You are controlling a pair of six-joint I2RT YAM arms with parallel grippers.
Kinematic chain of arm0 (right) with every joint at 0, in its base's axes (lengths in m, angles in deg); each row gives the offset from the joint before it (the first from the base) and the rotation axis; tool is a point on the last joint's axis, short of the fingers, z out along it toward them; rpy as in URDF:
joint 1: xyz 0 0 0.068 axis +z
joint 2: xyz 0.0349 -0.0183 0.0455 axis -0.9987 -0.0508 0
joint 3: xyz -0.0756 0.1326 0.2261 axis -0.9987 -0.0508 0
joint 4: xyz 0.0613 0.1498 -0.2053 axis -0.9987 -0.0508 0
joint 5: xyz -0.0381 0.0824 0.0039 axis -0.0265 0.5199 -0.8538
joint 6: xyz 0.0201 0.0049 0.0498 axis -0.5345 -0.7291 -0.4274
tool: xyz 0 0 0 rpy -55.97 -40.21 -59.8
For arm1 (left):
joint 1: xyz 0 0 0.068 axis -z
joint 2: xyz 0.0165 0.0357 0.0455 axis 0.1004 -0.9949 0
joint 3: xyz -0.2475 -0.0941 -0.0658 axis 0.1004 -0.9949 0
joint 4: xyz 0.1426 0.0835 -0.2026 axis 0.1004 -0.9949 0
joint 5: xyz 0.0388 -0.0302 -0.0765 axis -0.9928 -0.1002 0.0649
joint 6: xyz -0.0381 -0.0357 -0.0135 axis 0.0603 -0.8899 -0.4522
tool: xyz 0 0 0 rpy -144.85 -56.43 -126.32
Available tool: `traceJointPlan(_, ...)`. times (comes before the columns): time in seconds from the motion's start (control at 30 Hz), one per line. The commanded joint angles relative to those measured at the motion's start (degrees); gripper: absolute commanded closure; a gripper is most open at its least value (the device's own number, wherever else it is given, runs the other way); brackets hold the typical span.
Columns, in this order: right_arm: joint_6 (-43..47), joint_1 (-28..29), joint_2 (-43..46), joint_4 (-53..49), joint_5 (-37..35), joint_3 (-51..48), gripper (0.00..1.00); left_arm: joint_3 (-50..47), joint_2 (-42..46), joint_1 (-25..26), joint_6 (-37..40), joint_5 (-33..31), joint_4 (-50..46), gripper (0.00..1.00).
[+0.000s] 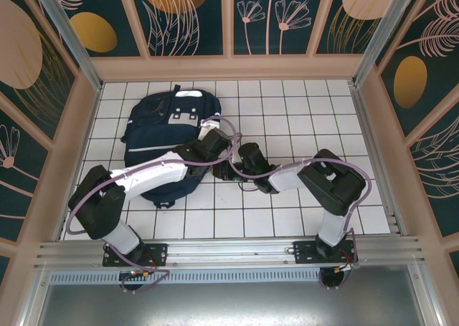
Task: Pack the student bag
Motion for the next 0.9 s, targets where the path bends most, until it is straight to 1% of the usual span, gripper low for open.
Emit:
traceJointPlan(0.0, -1.1, 0.3, -3.1, 2.6, 1.7, 5.1, 0.82, 1.7, 2.8, -0.4, -1.4, 0.3, -0.8, 1.0)
traceJointPlan(0.2, -2.0, -0.4, -9.7, -0.7, 2.2, 15.0, 0.83, 1.2, 4.3, -0.4, -2.7, 3.3, -0.2, 1.0)
traceJointPlan(0.3, -4.2, -1.7, -11.7, -0.9, 2.3, 16.5, 0.83, 0.8, 4.6, -0.4, -3.0, 4.5, 0.5, 1.0)
traceJointPlan(0.37, -5.3, -2.7, -11.2, 0.0, 2.6, 14.8, 0.83, 0.6, 4.4, -0.4, -3.1, 5.2, 1.0, 1.0)
traceJointPlan(0.47, -4.6, -3.4, -7.2, 1.6, 2.0, 9.4, 0.82, 0.3, 4.5, -0.4, -3.2, 6.9, 1.9, 1.0)
traceJointPlan(0.6, -1.8, -3.4, 0.4, 0.9, -2.2, 1.3, 0.79, 0.1, 5.0, -0.6, -4.0, 8.7, 2.6, 1.0)
traceJointPlan(0.63, -1.3, -3.3, 2.2, 1.0, -3.2, -0.6, 0.77, 0.1, 5.2, -0.6, -4.3, 9.4, 2.6, 0.96)
traceJointPlan(0.7, 0.2, -2.8, 5.6, 1.4, -5.3, -4.6, 0.72, -0.4, 6.1, -0.8, -5.6, 11.0, 2.3, 0.65)
traceJointPlan(0.73, 1.1, -2.4, 7.0, 1.5, -6.1, -6.2, 0.71, -0.8, 6.8, -0.8, -6.3, 11.8, 2.3, 0.54)
traceJointPlan(0.8, 3.7, -1.2, 9.4, 0.9, -8.0, -8.2, 0.69, -2.5, 9.1, -0.8, -8.0, 13.1, 2.6, 0.74)
traceJointPlan(0.83, 4.6, -0.6, 10.0, 0.2, -8.8, -8.4, 0.66, -3.5, 10.1, -0.8, -8.8, 13.4, 2.9, 0.72)
traceJointPlan(0.87, 5.4, -0.2, 10.4, -0.8, -9.4, -8.4, 0.65, -4.4, 11.4, -0.9, -9.7, 13.4, 2.9, 0.64)
